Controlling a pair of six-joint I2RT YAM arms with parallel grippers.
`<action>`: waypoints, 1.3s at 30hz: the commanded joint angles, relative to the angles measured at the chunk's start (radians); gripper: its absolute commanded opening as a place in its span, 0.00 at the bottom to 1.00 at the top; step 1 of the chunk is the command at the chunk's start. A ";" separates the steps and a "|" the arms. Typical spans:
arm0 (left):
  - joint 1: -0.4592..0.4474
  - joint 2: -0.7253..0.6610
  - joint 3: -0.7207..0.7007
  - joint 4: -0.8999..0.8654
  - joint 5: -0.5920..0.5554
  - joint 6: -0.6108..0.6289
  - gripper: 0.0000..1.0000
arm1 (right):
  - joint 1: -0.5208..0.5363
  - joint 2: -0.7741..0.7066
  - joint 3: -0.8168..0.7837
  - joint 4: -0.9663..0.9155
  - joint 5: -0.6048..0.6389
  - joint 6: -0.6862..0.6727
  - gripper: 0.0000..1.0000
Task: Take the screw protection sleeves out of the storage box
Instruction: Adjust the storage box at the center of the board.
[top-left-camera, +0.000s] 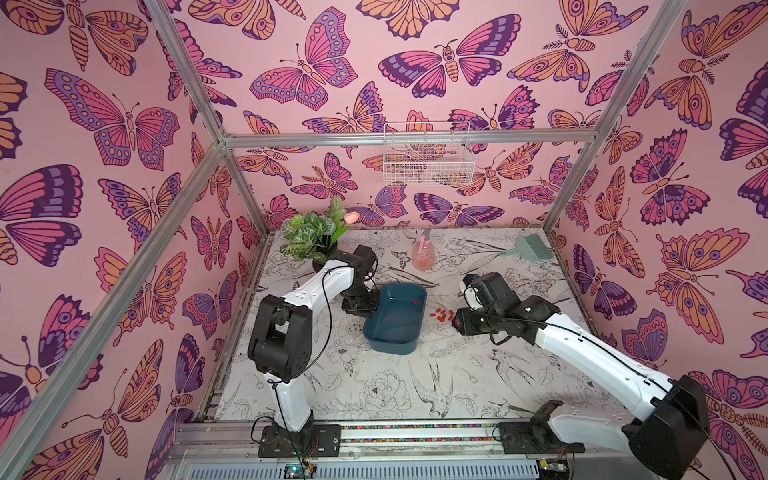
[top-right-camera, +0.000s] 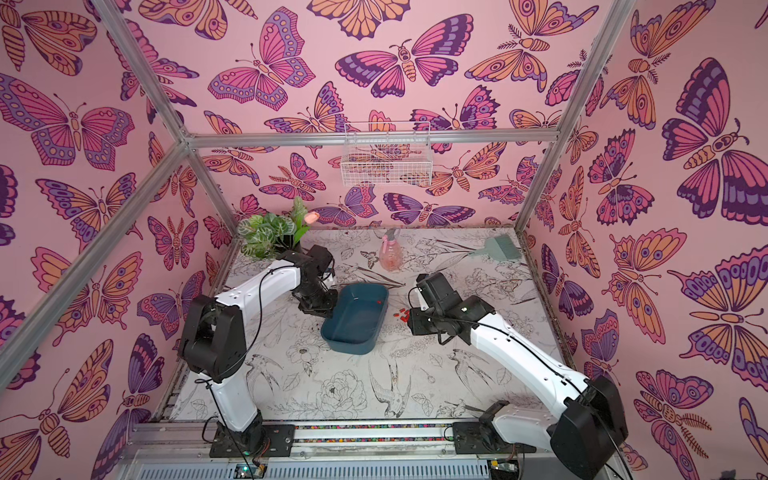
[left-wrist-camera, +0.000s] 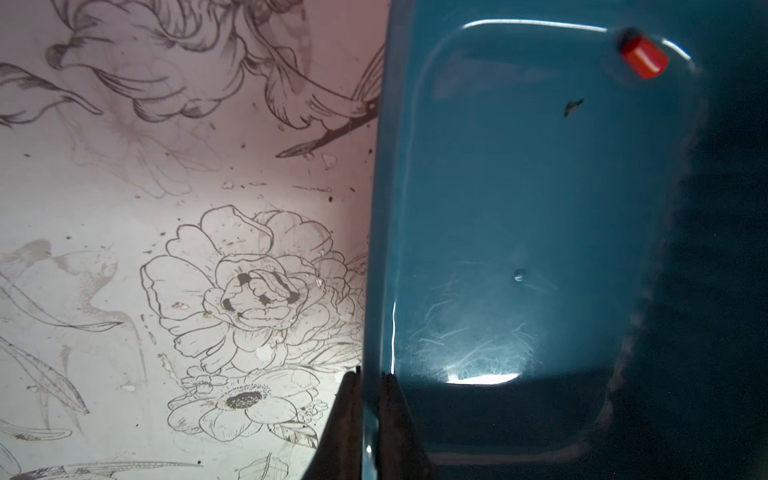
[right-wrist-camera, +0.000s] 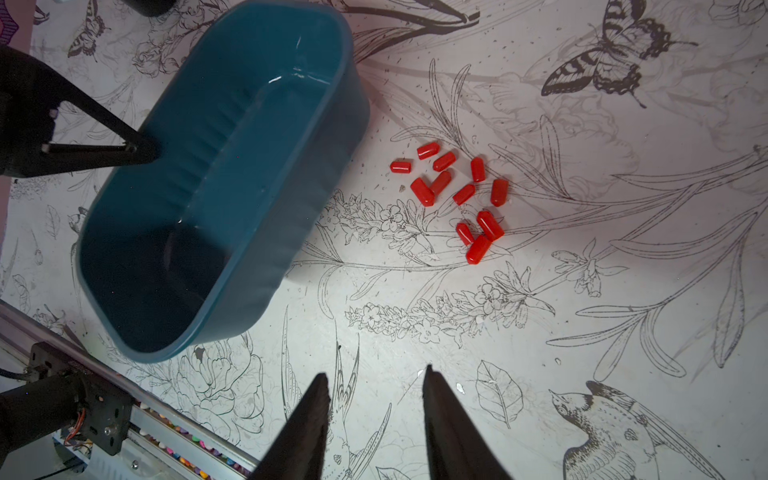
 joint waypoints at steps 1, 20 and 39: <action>-0.004 -0.043 -0.049 0.091 -0.102 -0.054 0.00 | 0.004 0.000 -0.005 -0.021 0.019 0.013 0.42; -0.097 -0.065 -0.163 0.239 -0.243 -0.120 0.08 | 0.005 0.032 0.020 -0.009 0.000 0.014 0.42; -0.165 -0.093 -0.188 0.267 -0.118 -0.160 0.29 | 0.006 0.028 0.028 -0.007 -0.002 0.011 0.42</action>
